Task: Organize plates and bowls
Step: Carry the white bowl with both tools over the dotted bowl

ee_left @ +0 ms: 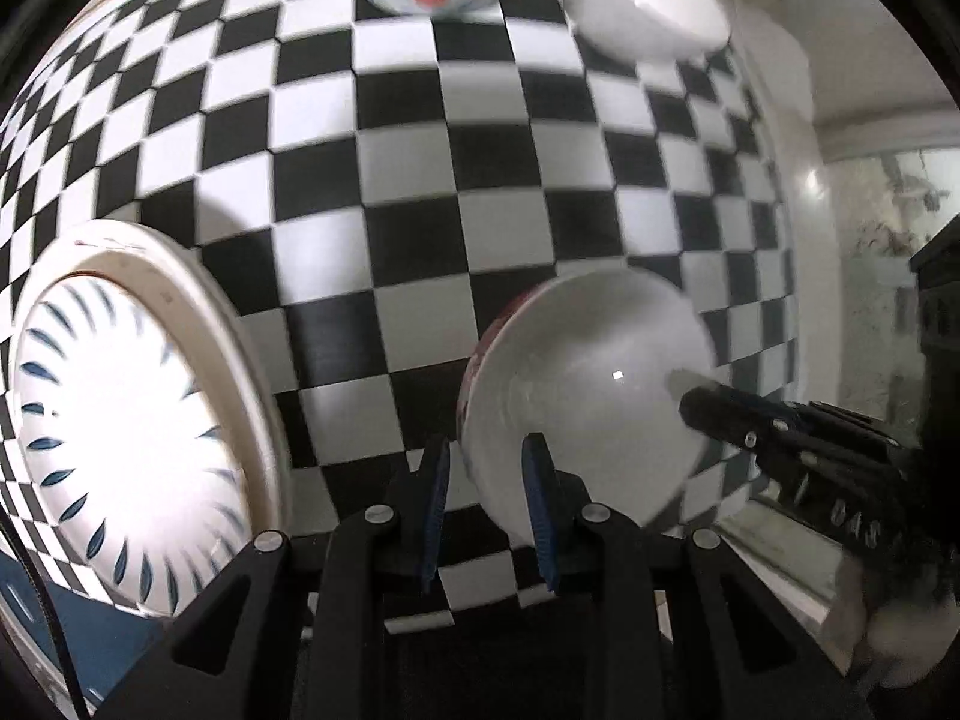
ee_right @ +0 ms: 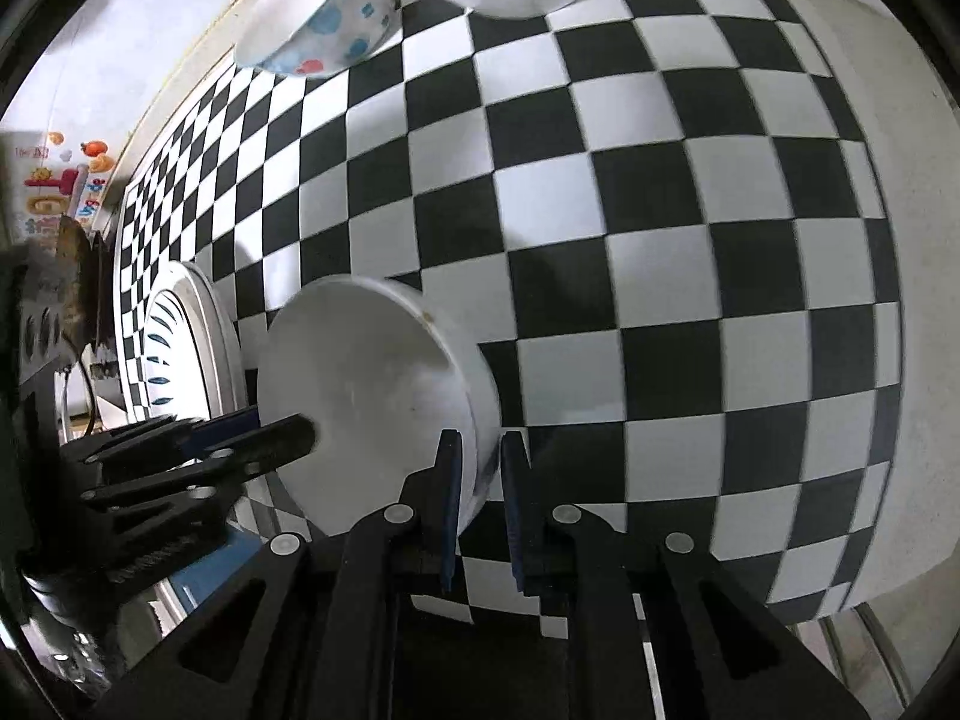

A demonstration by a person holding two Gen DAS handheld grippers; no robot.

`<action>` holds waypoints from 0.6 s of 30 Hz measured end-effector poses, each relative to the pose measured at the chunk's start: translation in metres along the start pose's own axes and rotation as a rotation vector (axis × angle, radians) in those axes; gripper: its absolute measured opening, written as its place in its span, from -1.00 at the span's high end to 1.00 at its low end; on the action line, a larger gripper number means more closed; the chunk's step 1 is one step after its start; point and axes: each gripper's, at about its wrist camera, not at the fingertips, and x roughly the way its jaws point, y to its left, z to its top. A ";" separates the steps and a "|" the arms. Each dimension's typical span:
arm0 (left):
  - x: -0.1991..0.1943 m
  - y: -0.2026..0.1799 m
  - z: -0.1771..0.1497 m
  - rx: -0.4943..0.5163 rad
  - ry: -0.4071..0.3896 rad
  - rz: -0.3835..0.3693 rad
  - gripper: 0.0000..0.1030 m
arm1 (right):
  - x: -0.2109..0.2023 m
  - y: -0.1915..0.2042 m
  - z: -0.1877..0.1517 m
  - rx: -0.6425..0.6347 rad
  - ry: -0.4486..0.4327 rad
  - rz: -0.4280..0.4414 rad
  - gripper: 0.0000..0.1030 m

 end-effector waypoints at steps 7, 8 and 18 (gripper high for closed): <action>-0.071 0.022 0.045 -0.053 -0.159 -0.033 0.42 | -0.078 -0.008 0.045 0.043 -0.152 0.100 0.55; -0.075 0.027 0.058 -0.065 -0.175 -0.033 0.42 | -0.086 -0.005 0.056 0.037 -0.173 0.107 0.42; -0.046 0.071 0.163 -0.213 -0.142 -0.103 0.42 | -0.097 0.037 0.193 -0.049 -0.214 0.130 0.33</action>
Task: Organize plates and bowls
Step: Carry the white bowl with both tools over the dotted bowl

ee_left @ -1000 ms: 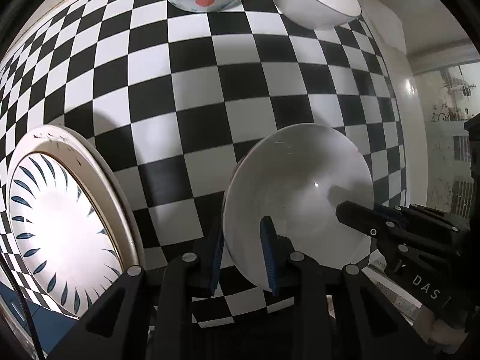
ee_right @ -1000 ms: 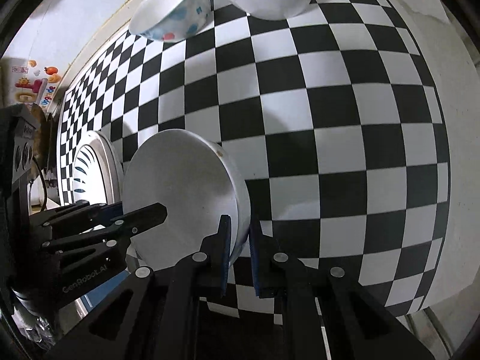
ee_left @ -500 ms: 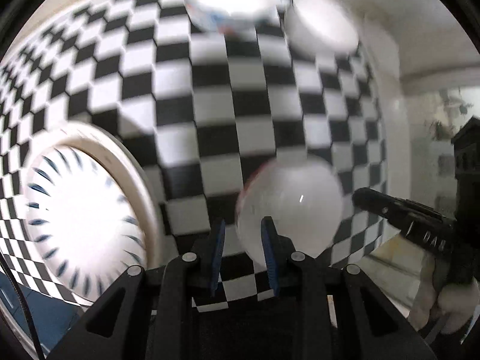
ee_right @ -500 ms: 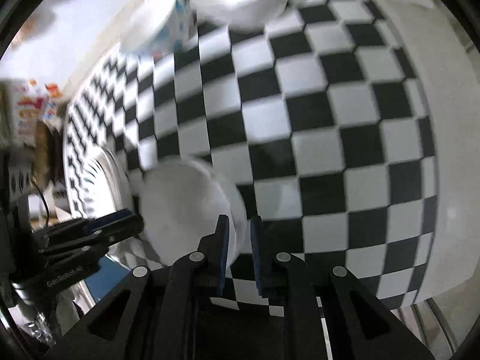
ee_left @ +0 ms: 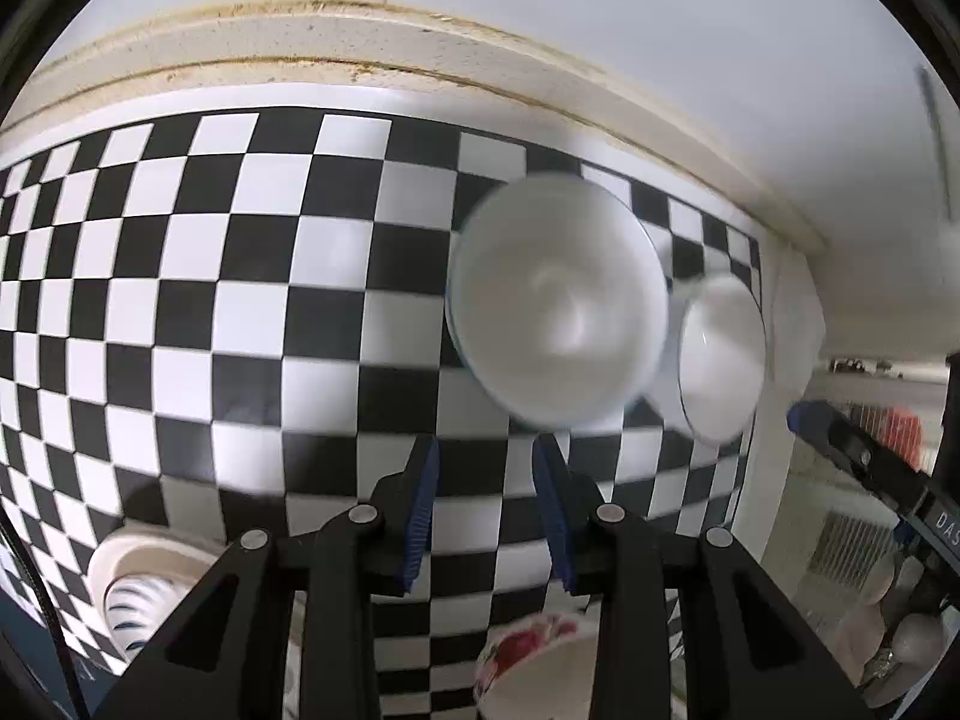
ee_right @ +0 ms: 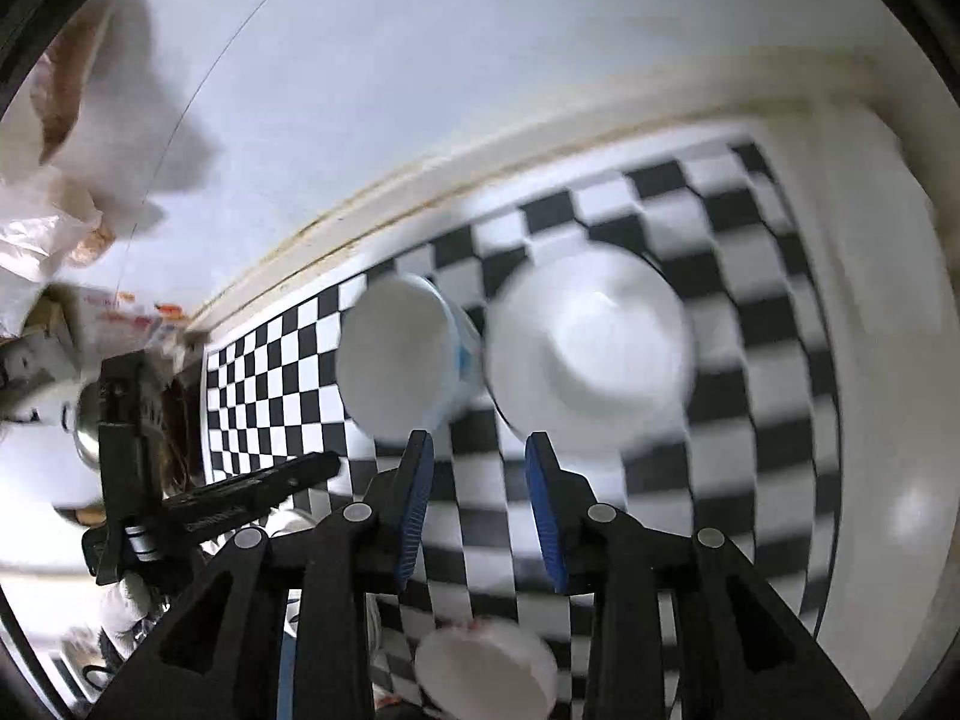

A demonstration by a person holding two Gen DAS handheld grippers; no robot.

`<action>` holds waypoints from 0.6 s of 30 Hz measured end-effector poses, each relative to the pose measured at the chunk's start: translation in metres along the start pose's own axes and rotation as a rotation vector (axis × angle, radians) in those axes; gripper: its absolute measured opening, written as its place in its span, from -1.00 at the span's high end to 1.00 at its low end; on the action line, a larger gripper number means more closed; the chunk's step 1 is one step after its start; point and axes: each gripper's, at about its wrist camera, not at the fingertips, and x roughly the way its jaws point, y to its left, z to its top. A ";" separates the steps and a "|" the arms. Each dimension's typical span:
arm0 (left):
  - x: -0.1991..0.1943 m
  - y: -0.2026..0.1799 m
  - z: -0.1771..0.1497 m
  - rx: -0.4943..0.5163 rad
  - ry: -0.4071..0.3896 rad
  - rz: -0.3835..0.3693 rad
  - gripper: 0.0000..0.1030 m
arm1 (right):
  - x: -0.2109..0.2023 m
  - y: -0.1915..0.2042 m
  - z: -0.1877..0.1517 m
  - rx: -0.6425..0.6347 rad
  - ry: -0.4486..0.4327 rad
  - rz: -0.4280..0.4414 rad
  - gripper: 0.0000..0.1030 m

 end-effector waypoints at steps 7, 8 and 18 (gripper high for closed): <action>0.026 0.007 0.019 -0.074 0.043 -0.030 0.42 | 0.068 0.040 0.081 -0.141 0.113 -0.044 0.33; 0.028 0.008 0.020 -0.079 0.047 -0.034 0.42 | 0.080 0.043 0.090 -0.155 0.140 -0.059 0.33; 0.048 0.017 0.029 -0.120 0.040 -0.060 0.50 | 0.156 0.038 0.112 -0.214 0.315 -0.114 0.54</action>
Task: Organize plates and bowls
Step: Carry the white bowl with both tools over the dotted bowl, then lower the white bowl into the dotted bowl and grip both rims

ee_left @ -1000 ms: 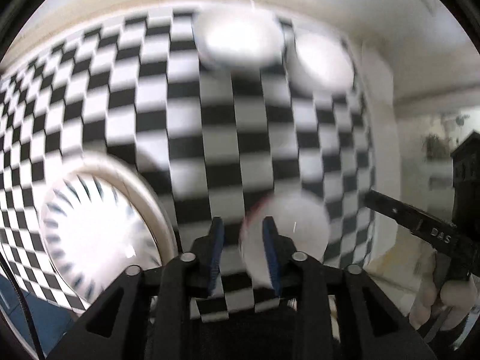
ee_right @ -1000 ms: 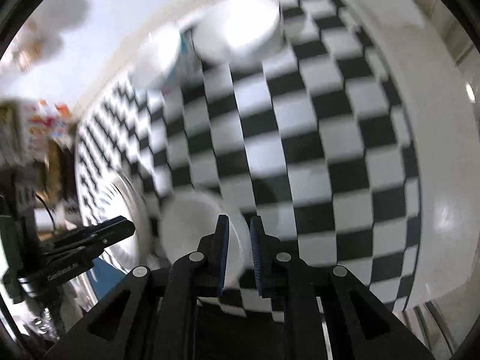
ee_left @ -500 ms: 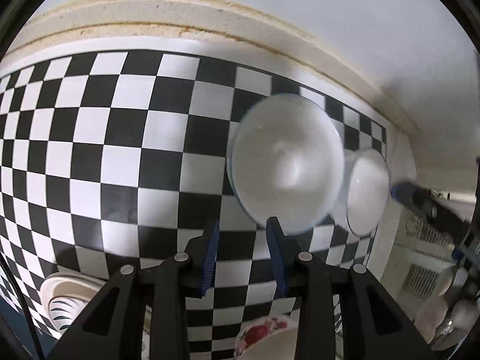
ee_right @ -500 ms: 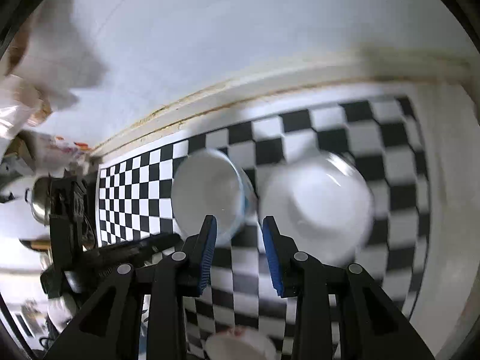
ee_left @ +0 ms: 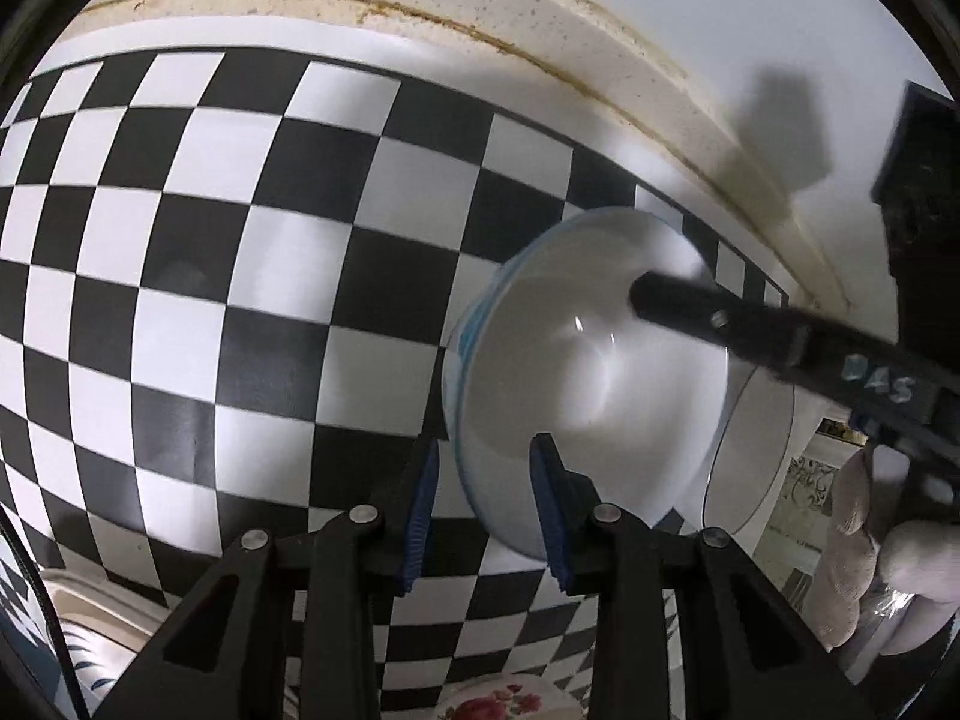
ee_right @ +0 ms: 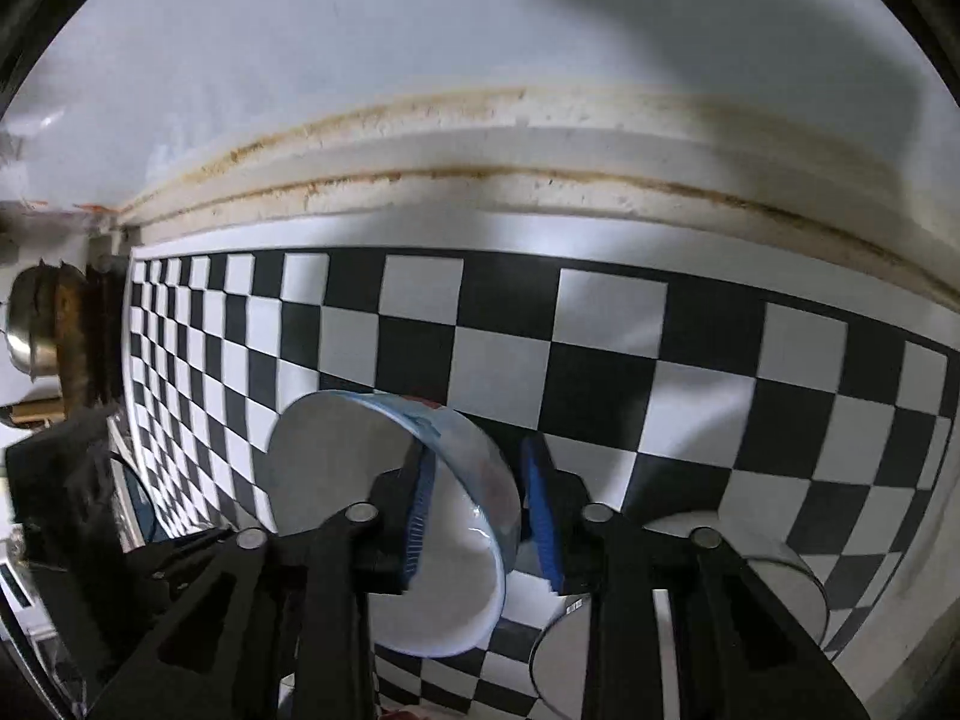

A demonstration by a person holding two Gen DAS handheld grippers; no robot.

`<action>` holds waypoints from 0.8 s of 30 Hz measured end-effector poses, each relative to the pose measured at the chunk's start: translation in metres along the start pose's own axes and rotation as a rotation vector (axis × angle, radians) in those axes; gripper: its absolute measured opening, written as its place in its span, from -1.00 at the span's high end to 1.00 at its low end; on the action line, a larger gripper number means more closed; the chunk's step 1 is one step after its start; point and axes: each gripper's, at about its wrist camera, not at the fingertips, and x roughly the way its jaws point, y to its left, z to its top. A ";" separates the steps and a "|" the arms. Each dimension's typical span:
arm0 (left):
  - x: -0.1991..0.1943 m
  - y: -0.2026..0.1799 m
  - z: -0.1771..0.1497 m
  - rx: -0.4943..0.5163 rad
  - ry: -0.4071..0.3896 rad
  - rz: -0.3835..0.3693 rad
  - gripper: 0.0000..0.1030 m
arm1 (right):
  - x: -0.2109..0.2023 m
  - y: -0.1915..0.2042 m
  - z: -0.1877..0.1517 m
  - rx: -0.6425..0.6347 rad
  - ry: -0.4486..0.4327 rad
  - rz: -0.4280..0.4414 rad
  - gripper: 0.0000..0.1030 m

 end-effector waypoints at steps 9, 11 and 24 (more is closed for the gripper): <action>-0.010 -0.005 -0.003 0.031 -0.018 0.041 0.54 | 0.005 0.007 -0.014 -0.018 0.007 -0.032 0.66; -0.017 -0.008 -0.007 0.048 -0.021 0.042 0.54 | 0.000 0.010 -0.021 -0.010 -0.002 -0.026 0.66; -0.080 -0.047 -0.061 0.210 -0.088 0.061 0.54 | -0.077 0.032 -0.096 0.017 -0.119 -0.016 0.67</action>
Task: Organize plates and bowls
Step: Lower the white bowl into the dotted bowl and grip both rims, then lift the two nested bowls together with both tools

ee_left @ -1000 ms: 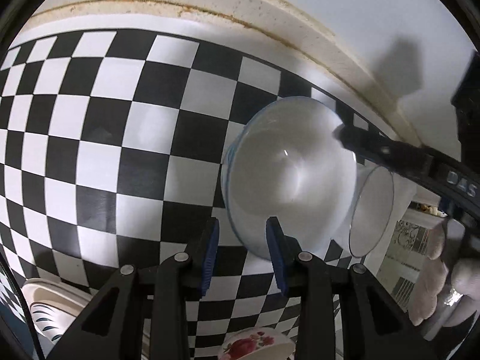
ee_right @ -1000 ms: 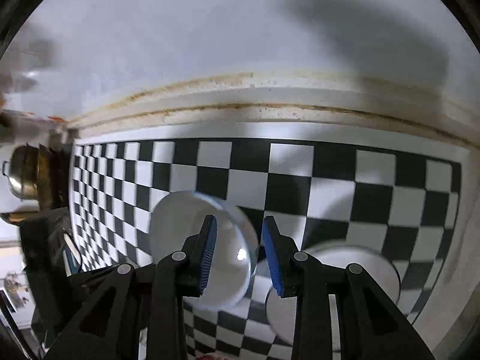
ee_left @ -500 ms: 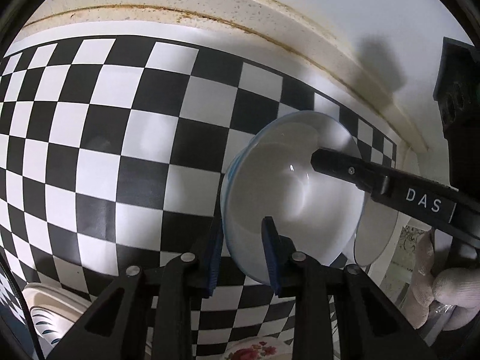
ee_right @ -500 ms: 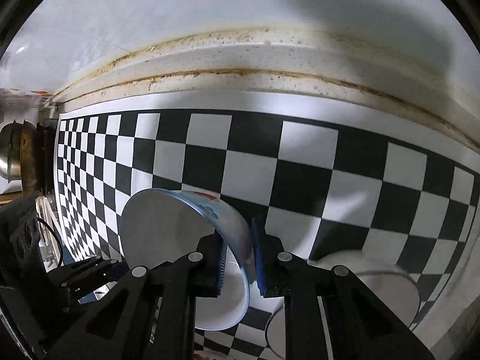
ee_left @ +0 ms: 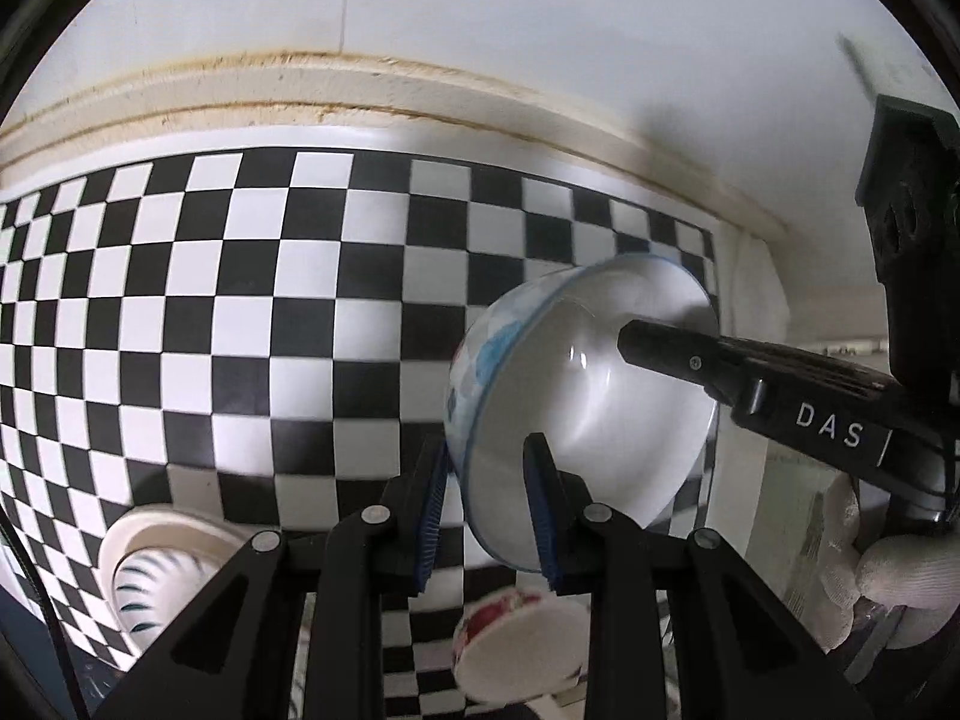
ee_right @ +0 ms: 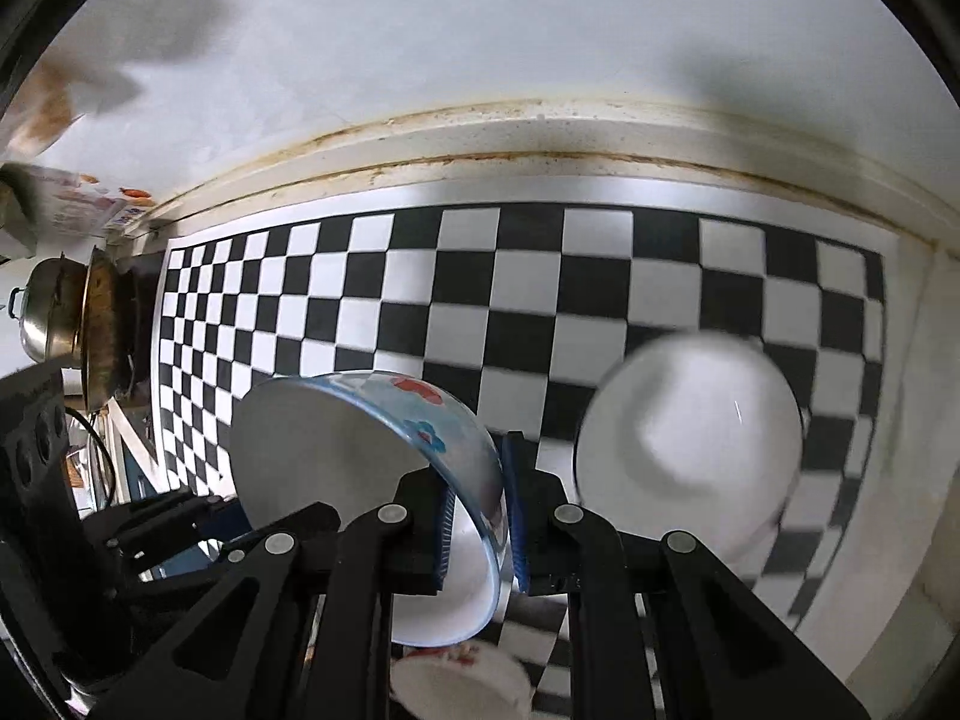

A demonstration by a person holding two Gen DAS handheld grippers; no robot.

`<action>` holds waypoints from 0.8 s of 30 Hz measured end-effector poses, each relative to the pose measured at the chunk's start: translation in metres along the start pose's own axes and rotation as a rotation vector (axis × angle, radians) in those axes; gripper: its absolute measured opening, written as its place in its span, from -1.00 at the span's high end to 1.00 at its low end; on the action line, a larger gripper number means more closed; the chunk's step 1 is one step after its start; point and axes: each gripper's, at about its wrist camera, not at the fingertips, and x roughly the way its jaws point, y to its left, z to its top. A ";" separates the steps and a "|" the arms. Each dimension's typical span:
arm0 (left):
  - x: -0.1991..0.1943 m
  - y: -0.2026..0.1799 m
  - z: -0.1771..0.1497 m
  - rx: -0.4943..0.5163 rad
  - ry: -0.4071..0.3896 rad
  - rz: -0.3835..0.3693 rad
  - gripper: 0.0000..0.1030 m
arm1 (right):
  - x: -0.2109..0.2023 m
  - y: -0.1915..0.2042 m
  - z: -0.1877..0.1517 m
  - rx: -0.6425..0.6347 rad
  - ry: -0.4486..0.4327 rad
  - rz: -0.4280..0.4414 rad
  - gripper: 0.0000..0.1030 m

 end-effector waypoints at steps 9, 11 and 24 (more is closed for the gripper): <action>-0.019 -0.013 -0.070 0.095 0.034 -0.023 0.54 | -0.035 0.003 -0.098 0.044 -0.032 -0.004 0.67; -0.020 -0.014 -0.087 0.107 0.047 -0.030 0.54 | -0.035 0.001 -0.124 0.065 -0.024 0.008 0.67; 0.034 -0.021 -0.149 0.152 0.181 0.017 0.54 | 0.021 -0.026 -0.232 0.176 0.070 0.003 0.67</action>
